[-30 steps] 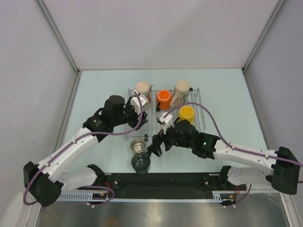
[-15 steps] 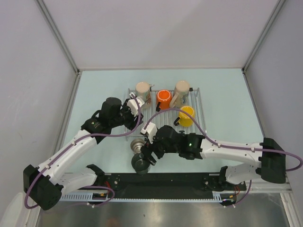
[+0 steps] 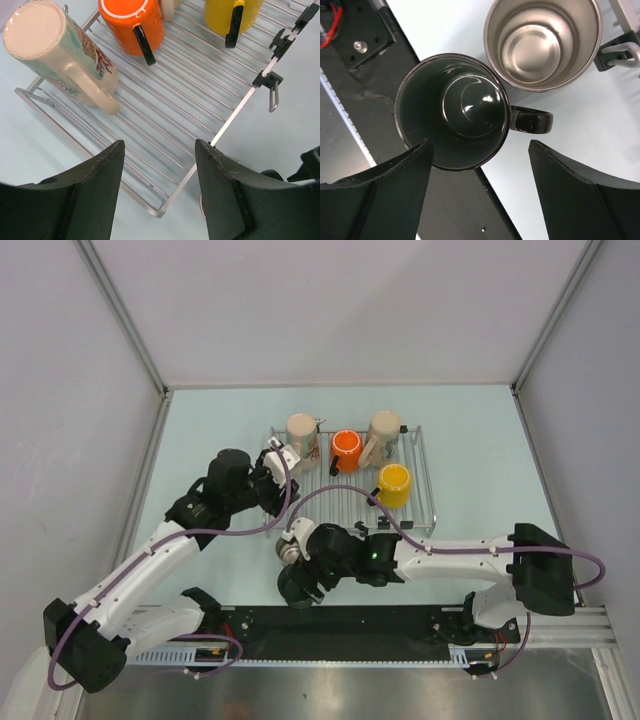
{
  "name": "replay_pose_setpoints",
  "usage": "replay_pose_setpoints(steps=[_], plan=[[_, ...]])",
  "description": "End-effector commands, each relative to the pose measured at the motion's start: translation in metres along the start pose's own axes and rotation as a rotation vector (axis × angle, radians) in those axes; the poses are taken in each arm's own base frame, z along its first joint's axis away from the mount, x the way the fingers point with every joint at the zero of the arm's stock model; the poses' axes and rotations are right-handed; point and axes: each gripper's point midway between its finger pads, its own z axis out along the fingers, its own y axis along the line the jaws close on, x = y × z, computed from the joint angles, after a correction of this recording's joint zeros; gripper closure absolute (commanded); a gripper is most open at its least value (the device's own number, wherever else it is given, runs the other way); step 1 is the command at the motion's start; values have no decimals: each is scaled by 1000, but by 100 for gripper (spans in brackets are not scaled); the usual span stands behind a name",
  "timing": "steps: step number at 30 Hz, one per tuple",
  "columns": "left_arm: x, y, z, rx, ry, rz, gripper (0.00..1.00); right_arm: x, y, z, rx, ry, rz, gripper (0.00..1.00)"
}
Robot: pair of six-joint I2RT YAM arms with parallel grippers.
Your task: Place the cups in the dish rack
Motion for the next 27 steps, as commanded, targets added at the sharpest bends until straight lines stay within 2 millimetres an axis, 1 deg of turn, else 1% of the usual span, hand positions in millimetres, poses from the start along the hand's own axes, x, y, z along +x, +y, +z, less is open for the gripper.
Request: replay_pose_setpoints(steps=[1,5,6,7,8,9,11,13,14,16,17,19,20,21,24,26,27], plan=[[-13,3,-6,-14,-59,18,37,-13,4,10,8,-24,26,20],[-12,2,-6,-10,-60,19,37,-3,3,24,12,16,35,25],[-11,2,-6,-11,-58,18,37,-2,4,26,9,20,38,30],[-12,2,-6,-8,-60,18,37,0,4,30,11,32,39,32],[-12,2,-6,-8,-60,17,37,2,4,30,11,43,39,35],[-12,2,-6,-7,-62,18,37,1,3,30,19,44,43,42],[-12,1,-7,-4,-63,18,37,1,0,26,34,44,46,46],[-12,0,-7,-2,-65,17,37,-4,-2,17,45,28,43,42],[-13,0,-7,-1,-67,18,37,-1,-5,12,59,37,37,36],[-12,0,-6,0,-64,16,37,-3,-10,5,89,36,33,30],[-12,0,-6,3,-65,16,37,-2,-12,-2,96,43,29,26],[-13,0,-6,3,-67,17,37,-4,-15,-8,119,44,21,20],[-13,-1,-6,6,-67,17,37,-1,-17,-12,129,65,25,13],[-13,-1,-6,6,-66,16,37,0,-17,-14,131,70,29,11],[-13,-1,-6,9,-68,17,37,2,-16,-20,148,71,33,10],[-11,-1,-6,8,-66,16,37,7,-17,-21,159,77,41,14],[-11,-2,-6,9,-67,17,37,9,-14,-22,151,73,44,15]])
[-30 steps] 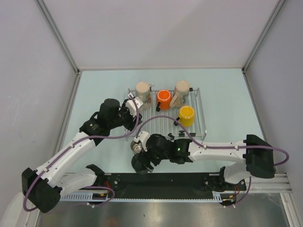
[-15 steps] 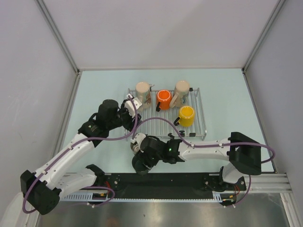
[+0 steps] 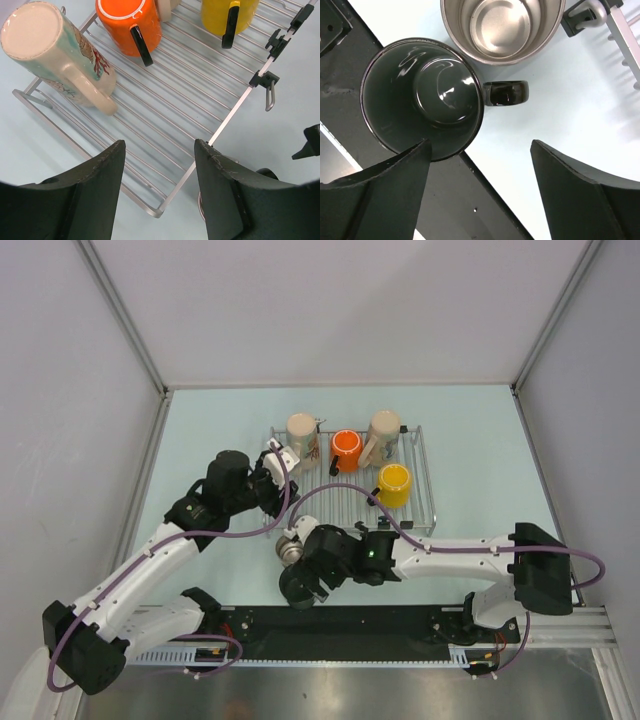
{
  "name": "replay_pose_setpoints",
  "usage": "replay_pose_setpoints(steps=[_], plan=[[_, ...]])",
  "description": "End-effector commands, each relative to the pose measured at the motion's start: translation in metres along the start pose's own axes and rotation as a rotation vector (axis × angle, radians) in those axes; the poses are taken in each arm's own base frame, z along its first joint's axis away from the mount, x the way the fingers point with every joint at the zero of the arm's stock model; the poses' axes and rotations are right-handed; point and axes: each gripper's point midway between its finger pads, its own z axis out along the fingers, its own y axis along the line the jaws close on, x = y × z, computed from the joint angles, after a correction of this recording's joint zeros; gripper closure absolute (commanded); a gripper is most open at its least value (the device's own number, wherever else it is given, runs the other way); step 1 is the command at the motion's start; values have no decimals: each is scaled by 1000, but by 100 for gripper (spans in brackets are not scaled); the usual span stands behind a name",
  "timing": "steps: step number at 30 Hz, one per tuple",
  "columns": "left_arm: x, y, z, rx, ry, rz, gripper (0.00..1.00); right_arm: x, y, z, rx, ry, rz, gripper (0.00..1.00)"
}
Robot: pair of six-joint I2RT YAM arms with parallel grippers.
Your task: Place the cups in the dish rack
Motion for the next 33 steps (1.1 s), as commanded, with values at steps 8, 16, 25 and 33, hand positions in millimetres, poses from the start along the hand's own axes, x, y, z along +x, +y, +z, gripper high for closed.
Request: replay_pose_setpoints(steps=[8,16,25,33], plan=[[-12,-1,-6,4,-59,17,38,4,7,-9,7,-7,38,25],[-10,0,-7,-1,-55,14,38,7,10,6,12,11,34,43],[-10,-2,-9,8,-63,14,38,30,33,-5,-40,31,75,81],[-12,-4,-11,16,-73,18,38,44,14,-20,70,48,85,100]])
